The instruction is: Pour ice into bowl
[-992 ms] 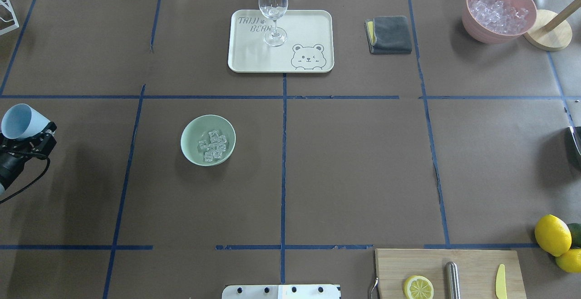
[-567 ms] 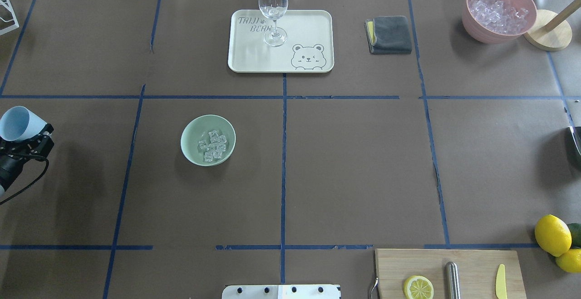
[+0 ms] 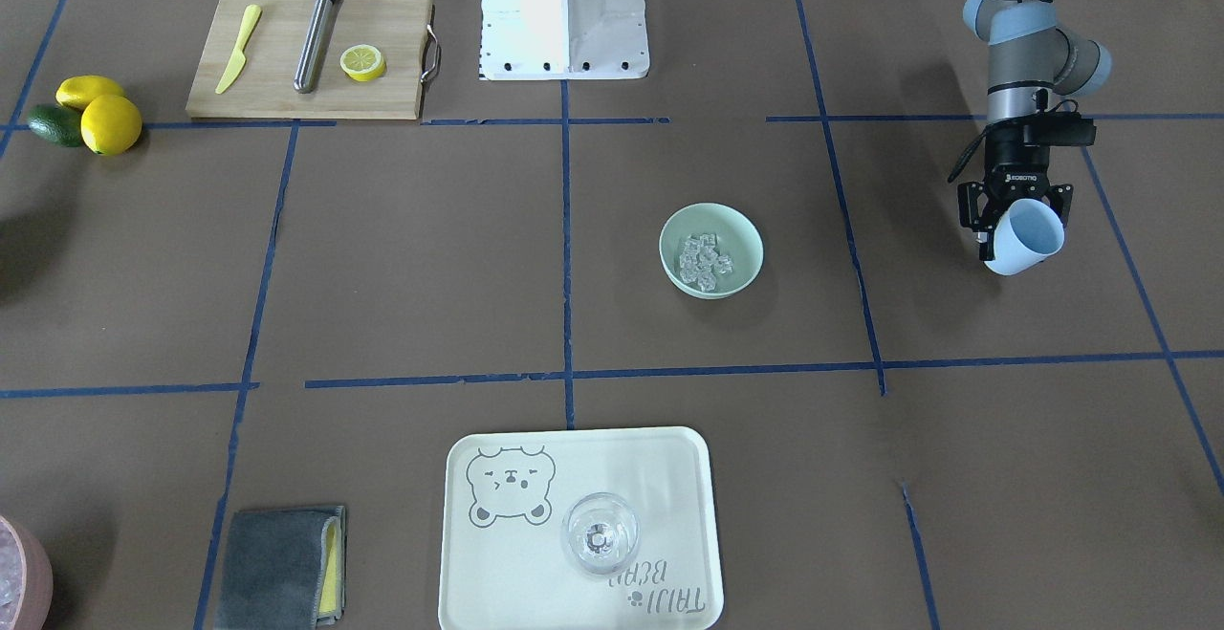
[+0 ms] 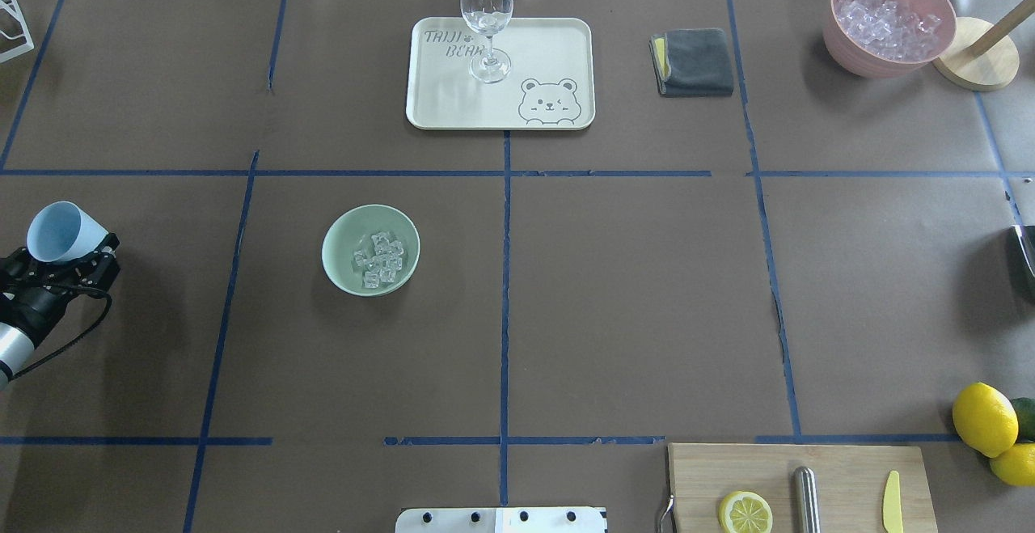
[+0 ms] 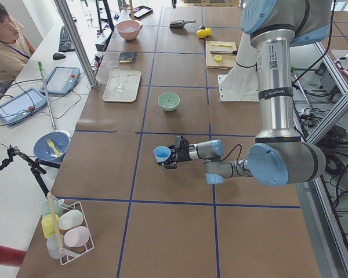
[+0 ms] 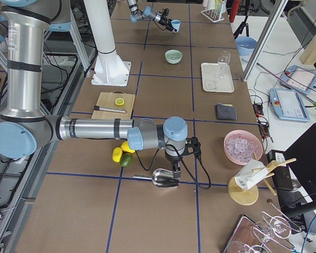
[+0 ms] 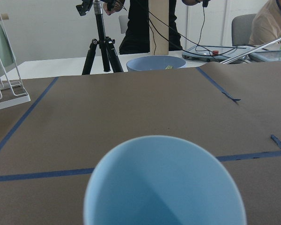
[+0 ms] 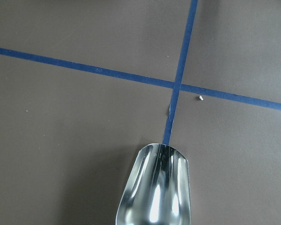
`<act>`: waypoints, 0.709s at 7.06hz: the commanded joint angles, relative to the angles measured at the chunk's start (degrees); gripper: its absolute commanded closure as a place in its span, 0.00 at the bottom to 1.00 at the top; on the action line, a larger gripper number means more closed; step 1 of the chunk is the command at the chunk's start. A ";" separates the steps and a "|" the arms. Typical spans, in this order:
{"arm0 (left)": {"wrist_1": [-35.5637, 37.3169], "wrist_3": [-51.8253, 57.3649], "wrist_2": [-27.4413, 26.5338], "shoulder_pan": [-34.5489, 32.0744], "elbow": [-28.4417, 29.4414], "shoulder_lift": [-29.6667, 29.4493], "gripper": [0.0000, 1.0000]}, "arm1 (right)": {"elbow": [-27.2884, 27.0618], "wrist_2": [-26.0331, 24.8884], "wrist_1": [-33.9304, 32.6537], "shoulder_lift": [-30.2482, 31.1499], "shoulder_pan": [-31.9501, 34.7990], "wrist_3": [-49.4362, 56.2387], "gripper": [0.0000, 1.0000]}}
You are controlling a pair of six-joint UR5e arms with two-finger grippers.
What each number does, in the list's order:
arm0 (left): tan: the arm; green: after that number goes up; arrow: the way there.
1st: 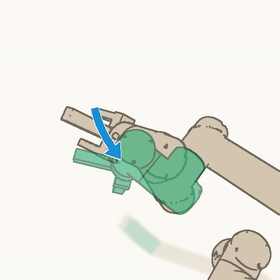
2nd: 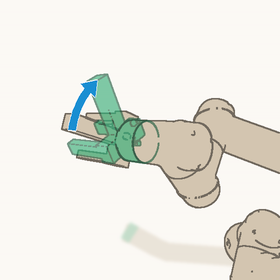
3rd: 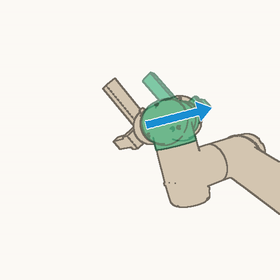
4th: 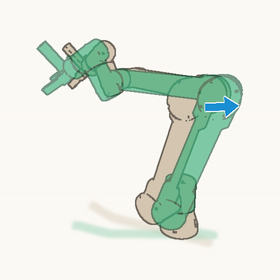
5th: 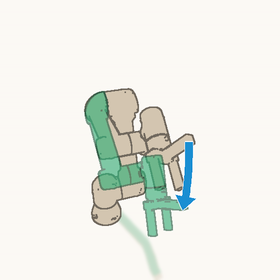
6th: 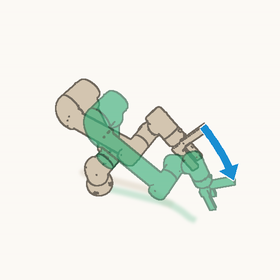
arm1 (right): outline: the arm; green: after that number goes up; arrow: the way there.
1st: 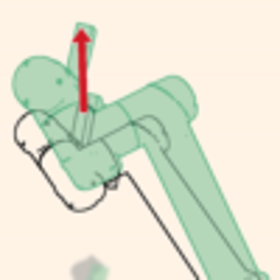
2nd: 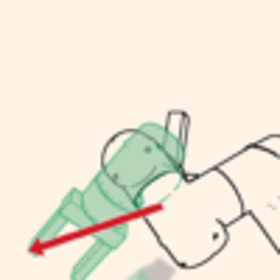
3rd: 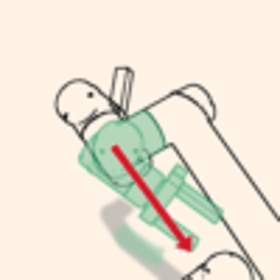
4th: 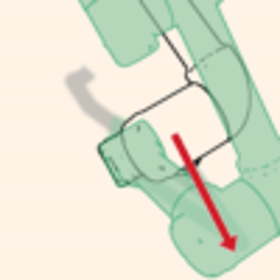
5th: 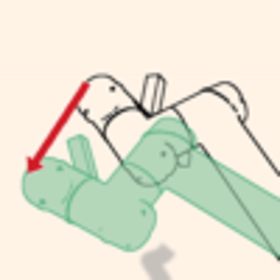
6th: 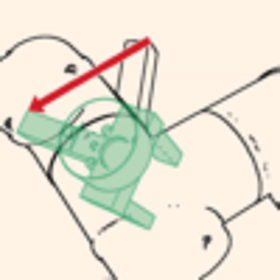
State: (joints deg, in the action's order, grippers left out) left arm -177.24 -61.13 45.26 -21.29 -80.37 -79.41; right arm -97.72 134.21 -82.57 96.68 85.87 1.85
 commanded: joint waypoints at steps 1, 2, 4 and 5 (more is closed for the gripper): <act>0.06 -0.13 0.01 1.16 0.21 -0.04 0.45 | 0.08 0.00 -0.05 0.00 0.00 0.00 0.00; -0.03 -0.13 0.09 1.42 0.21 -0.04 0.12 | 0.08 0.00 -0.05 0.00 0.00 0.00 0.00; -0.38 -0.04 0.10 1.43 0.21 0.04 0.00 | -0.01 0.00 -0.05 0.00 0.00 0.00 0.00; -0.64 0.48 0.18 1.34 0.13 0.22 0.00 | -0.01 0.00 0.04 0.00 0.00 0.00 0.00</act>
State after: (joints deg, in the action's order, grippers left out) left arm -177.59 -61.08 45.37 -19.91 -80.17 -79.35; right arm -97.69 134.21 -82.60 96.68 85.87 1.84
